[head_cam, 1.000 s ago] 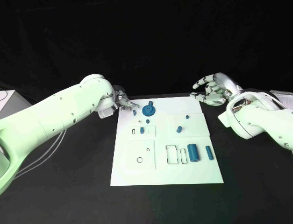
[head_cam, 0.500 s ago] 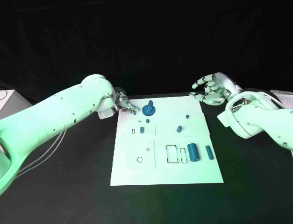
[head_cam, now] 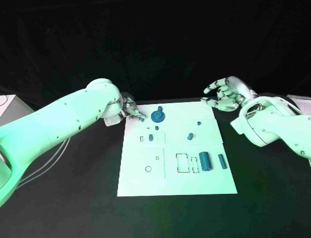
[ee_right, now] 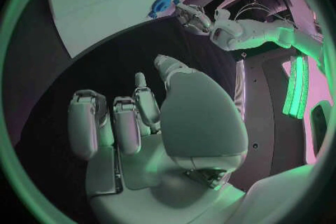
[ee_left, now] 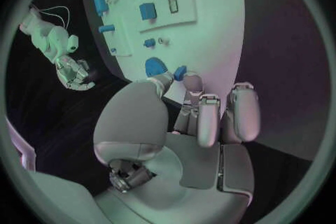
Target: Assemble the parts on the task board
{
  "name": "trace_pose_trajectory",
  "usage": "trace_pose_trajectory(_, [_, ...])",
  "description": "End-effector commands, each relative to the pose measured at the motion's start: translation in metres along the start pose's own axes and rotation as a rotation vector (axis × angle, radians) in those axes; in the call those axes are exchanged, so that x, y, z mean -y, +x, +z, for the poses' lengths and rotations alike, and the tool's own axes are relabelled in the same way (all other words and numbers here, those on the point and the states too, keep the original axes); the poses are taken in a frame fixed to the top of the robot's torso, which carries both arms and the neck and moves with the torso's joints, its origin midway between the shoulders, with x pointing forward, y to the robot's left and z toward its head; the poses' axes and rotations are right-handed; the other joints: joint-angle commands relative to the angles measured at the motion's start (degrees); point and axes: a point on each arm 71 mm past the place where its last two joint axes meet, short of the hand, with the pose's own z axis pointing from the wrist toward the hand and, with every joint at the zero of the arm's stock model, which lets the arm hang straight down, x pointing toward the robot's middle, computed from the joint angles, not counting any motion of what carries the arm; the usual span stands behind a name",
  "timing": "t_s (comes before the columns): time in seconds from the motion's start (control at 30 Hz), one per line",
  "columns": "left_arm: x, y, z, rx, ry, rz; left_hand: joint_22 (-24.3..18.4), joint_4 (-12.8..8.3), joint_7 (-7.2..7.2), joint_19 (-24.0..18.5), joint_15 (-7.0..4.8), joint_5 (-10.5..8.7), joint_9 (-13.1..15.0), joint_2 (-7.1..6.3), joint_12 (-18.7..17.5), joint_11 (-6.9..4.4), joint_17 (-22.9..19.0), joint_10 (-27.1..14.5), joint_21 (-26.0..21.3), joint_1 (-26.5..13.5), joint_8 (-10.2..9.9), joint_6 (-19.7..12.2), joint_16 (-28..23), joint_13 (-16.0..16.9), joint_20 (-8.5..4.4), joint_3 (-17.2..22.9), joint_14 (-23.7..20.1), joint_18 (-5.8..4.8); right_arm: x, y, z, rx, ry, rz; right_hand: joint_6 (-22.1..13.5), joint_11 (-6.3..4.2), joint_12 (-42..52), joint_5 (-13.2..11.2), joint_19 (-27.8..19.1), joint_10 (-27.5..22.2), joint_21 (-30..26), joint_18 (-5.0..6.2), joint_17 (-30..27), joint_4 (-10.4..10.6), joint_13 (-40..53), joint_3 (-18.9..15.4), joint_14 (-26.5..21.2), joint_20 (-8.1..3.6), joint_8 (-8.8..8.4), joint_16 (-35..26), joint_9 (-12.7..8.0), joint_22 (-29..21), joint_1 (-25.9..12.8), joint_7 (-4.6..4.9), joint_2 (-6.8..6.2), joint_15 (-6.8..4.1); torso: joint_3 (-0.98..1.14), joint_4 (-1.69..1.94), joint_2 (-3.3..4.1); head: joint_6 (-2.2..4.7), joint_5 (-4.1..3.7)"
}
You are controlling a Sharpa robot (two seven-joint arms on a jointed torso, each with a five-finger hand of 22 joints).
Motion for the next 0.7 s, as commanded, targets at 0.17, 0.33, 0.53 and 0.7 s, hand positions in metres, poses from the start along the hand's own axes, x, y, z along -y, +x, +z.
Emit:
trace_pose_trajectory(0.17, [0.0018,0.0007,-0.0005,-0.013,0.017,-0.020,-0.07,-0.35,0.05,0.04,-0.51,-0.14,0.15,0.32,-0.41,-0.29,11.80,-0.22,0.12,1.45,0.57,-0.24,-0.02,-0.23,-0.25,2.43,4.64,-0.70,-0.0007,0.0003,0.0003,-0.001,-0.007,-0.003,-0.57,0.07,-0.12,0.35,1.53,-0.19,-0.40,0.78,10.22,0.16,0.11,0.44,4.52,0.21,-0.24,-0.36,0.12,7.45,0.30,0.00,-0.07,-0.09,0.02,-0.04,-0.01,-0.16,0.08])
trace_pose_trajectory(0.33, [0.0014,0.0005,-0.0009,-0.015,0.023,-0.045,-0.51,-1.95,-0.31,-0.35,-0.81,-0.17,0.97,0.47,-1.11,-0.61,11.35,-0.99,-0.19,3.48,1.82,-0.30,-0.36,-1.21,-0.44,6.19,4.42,-0.58,-0.0006,0.0007,0.0011,-0.003,-0.006,-0.004,-0.56,0.07,-0.21,0.36,1.42,-0.26,-0.64,0.83,10.02,0.17,0.02,0.45,4.46,0.21,-0.23,-0.48,0.13,7.27,0.28,-0.01,-0.08,-0.09,-0.01,0.02,0.03,-0.36,0.16])
trace_pose_trajectory(0.53, [0.0018,0.0009,-0.0018,-0.023,0.034,-0.069,-0.42,-7.14,-0.71,-0.43,-1.17,-0.07,4.18,-0.44,-1.56,-1.06,11.33,-0.86,-0.25,4.08,5.39,-1.45,-0.33,-1.95,-0.83,17.27,4.40,-0.58,-0.0005,0.0010,0.0017,-0.003,-0.006,-0.005,-0.56,0.08,-0.26,0.40,1.42,-0.30,-0.68,0.84,10.05,0.22,-0.04,0.46,4.47,0.20,-0.23,-0.47,0.14,7.24,0.20,0.00,-0.07,-0.09,0.01,-0.02,-0.01,-0.43,0.18])
trace_pose_trajectory(0.7, [0.0019,0.0013,-0.0027,-0.030,0.039,-0.079,-0.15,-10.89,-0.56,-0.34,-1.11,0.33,6.94,-1.15,-1.62,-0.98,11.49,-0.29,-0.12,1.16,7.96,-2.41,-0.18,-2.19,-0.82,24.16,4.47,-0.61,0.0000,0.0008,0.0019,-0.002,-0.005,-0.007,-0.56,0.08,-0.26,0.40,1.42,-0.30,-0.68,0.84,10.05,0.22,-0.04,0.46,4.47,0.20,-0.23,-0.47,0.14,7.24,0.20,0.00,-0.07,-0.09,0.01,-0.03,-0.03,-0.45,0.28])
